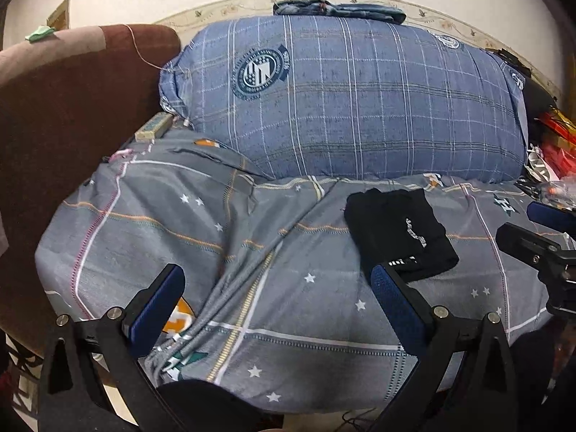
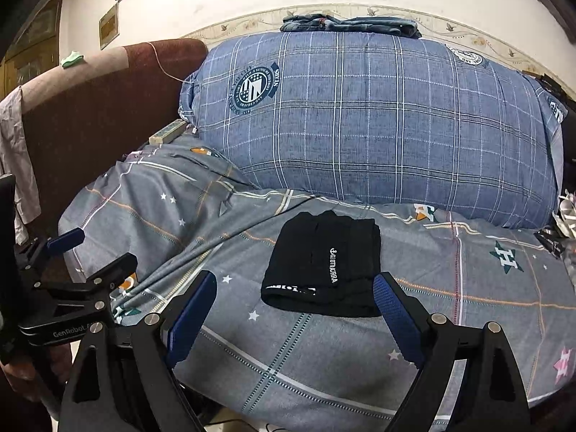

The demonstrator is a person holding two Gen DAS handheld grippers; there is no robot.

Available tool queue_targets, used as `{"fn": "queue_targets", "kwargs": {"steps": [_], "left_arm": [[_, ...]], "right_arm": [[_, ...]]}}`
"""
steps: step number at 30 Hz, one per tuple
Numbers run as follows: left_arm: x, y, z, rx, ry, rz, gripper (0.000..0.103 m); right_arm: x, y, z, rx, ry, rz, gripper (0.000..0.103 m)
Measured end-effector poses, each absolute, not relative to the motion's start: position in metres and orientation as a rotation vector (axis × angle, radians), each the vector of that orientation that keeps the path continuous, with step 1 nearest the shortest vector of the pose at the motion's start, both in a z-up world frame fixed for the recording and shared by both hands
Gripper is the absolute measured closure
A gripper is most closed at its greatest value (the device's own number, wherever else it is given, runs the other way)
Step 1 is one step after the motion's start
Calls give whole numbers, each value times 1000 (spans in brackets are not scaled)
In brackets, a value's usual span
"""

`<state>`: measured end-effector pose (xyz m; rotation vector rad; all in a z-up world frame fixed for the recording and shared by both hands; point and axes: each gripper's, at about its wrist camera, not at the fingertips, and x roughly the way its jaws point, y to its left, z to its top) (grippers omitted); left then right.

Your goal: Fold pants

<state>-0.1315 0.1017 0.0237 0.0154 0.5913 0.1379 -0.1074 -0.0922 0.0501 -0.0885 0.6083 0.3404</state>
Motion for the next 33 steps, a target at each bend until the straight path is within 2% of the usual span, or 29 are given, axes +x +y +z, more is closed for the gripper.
{"fn": "queue_targets", "kwargs": {"steps": [15,33], "left_arm": [[-130,84,13,44,633,80,0],[-128,53,-2,147,694,2,0]], "right_arm": [[-86,-102,25,-83,724,252,13],[-87,-113,19,-95,723,228,13]]}}
